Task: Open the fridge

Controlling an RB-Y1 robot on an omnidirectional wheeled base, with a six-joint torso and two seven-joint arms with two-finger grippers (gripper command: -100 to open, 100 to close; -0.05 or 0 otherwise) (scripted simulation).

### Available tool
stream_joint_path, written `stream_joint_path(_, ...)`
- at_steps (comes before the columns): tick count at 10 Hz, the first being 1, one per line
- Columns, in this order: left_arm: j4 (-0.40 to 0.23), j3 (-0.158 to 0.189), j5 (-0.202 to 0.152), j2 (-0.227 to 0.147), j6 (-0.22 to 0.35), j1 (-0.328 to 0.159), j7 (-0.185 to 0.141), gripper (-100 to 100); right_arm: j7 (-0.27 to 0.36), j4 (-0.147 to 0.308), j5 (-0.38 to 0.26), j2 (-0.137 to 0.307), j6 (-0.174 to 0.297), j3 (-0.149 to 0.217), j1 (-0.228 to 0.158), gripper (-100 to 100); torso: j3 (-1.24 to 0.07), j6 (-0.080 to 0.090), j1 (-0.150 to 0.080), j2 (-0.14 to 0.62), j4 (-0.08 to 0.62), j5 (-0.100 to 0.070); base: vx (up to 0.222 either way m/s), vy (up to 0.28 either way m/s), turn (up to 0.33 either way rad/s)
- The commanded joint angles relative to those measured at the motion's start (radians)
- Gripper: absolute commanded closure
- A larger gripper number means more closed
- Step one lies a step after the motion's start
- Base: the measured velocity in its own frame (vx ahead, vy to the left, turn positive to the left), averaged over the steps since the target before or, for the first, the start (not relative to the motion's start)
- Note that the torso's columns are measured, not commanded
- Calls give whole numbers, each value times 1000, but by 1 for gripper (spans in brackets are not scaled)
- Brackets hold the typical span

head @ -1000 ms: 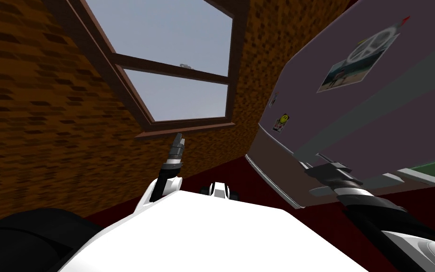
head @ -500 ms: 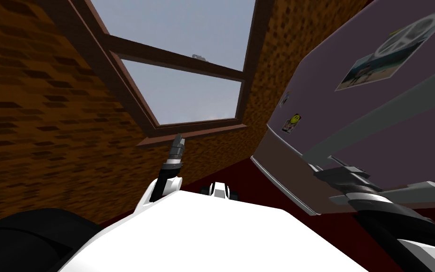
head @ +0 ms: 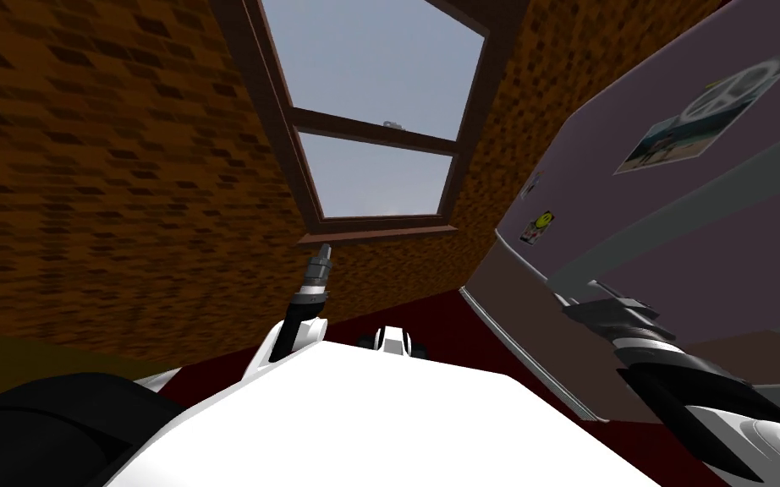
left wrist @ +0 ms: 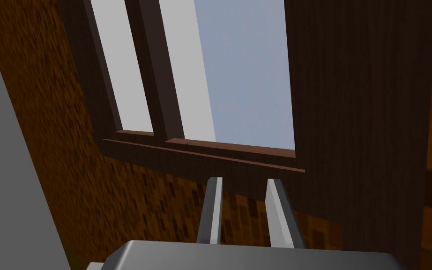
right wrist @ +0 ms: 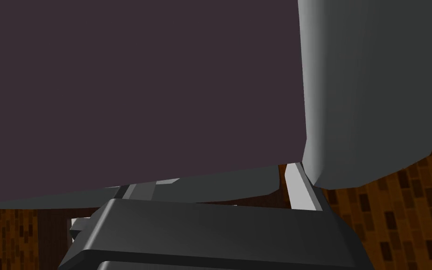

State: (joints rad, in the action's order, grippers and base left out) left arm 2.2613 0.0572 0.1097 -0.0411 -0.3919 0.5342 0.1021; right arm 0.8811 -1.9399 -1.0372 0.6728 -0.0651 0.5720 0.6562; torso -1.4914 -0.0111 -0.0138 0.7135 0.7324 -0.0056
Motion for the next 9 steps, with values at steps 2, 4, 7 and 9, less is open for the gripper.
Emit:
stream_joint_path(2,0,0,0,0,0,0,0,0,-18,103,42,44,48,-44,-67,100,-1,-1,-6,-3,-5,-6,-47,22,85)
stream_joint_path(4,0,0,0,0,0,-1,0,0,-18,155,42,63,92,-59,-98,100,-3,-9,-10,-4,-5,-6,-155,38,334)
stream_joint_path(7,0,0,0,0,0,0,0,0,-18,221,42,63,92,-59,-98,100,-11,-10,-21,-18,-8,-10,-8,1,124)
stream_joint_path(9,0,0,0,0,0,0,0,0,-18,254,42,63,92,-59,-98,100,-12,-10,-28,-21,-11,-15,7,-2,-1)
